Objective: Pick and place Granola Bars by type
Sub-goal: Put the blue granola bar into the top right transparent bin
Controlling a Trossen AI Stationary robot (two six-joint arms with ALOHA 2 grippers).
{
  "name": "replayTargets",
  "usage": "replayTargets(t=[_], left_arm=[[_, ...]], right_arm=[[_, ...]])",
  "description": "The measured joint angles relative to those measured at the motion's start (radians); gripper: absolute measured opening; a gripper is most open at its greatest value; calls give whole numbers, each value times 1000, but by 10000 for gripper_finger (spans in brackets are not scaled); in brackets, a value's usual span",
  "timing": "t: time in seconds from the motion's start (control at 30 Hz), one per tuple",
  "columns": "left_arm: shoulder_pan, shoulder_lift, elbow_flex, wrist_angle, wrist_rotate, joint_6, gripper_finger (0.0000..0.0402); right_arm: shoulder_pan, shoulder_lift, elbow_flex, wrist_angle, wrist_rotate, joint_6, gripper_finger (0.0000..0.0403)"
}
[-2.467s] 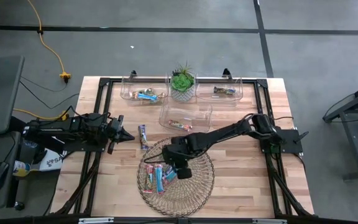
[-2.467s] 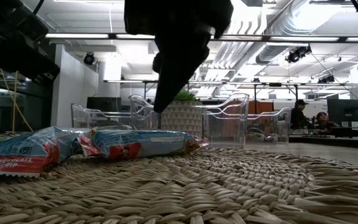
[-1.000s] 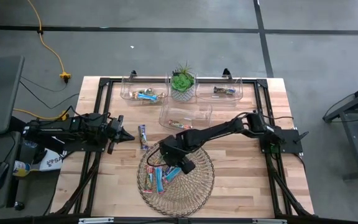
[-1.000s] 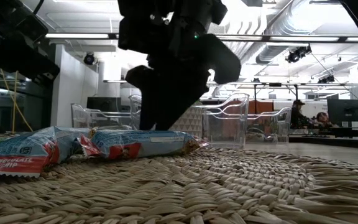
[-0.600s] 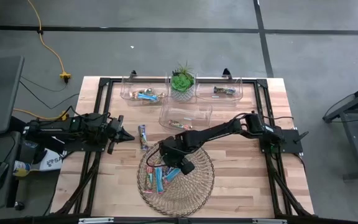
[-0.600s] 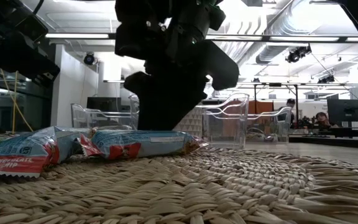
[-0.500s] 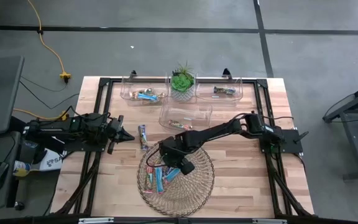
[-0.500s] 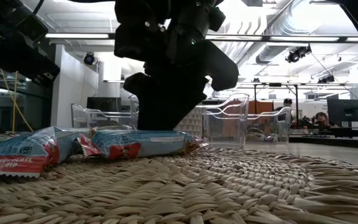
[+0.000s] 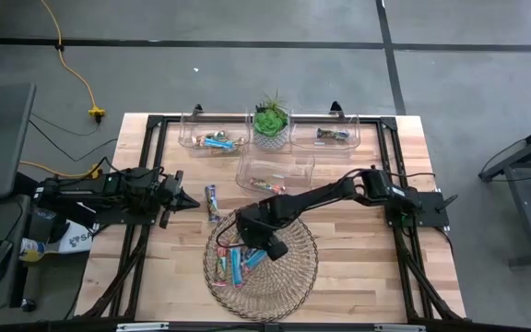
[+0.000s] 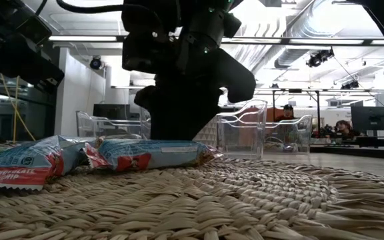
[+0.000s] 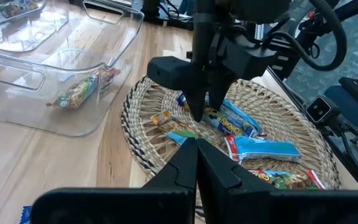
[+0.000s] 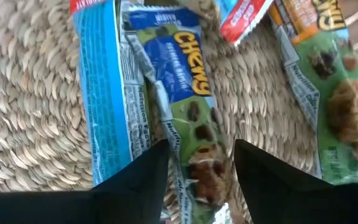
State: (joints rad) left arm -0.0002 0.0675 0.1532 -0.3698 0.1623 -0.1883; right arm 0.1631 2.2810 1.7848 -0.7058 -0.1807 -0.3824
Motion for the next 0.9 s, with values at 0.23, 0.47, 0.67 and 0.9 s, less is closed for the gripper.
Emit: replayTargets(t=[0.23,0.47,0.67,0.9], left_arm=[[0,0,0,0,0,0,1],[0,0,0,0,0,0,1],[0,0,0,0,1,0,1],[0,0,0,0,1,0,1]], right_arm=[[0,6,0,9,-1,32,152],[0,6,0,11,4,69,133],[0,6,0,10,14,121,114],[0,6,0,8,12,164,87]])
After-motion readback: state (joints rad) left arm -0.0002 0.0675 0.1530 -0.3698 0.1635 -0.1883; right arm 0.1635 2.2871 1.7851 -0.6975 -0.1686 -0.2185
